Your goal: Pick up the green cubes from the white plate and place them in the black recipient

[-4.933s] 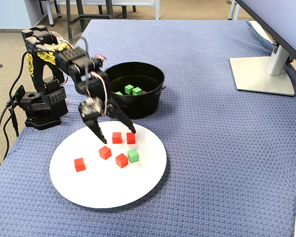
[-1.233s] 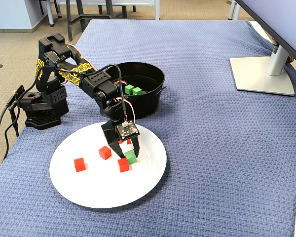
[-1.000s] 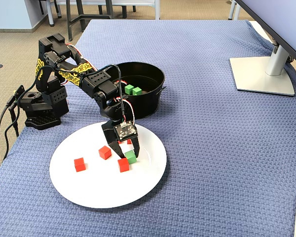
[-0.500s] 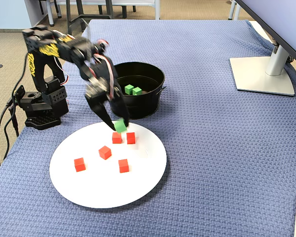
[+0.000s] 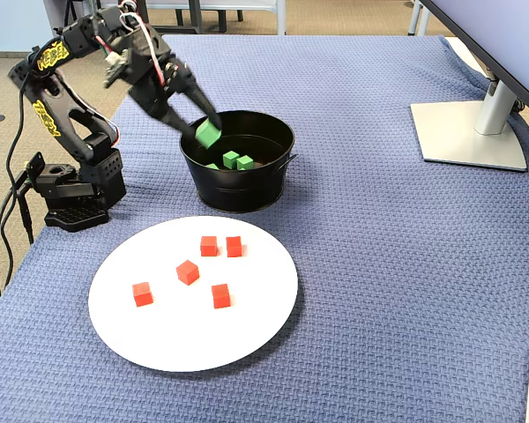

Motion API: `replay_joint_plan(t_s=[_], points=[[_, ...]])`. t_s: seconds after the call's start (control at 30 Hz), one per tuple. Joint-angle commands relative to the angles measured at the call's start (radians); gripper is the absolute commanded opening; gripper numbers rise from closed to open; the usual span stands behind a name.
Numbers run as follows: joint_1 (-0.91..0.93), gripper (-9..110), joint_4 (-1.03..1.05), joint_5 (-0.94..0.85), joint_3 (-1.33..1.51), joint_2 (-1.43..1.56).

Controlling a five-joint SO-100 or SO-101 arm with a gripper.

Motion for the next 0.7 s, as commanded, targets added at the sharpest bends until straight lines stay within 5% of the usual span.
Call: replay_joint_plan(t_s=[0.0, 0.27, 0.4, 0.6, 0.67], points=[[-0.25, 0, -0.028, 0.123, 0.049, 0.038], [-0.503, 2, -0.081, 0.232, 0.08, -0.069], [-0.503, 33, -0.067, 0.232, 0.083, -0.067], [-0.403, 33, -0.028, 0.156, 0.083, -0.002], [-0.345, 22, -0.015, 0.149, 0.117, 0.052]])
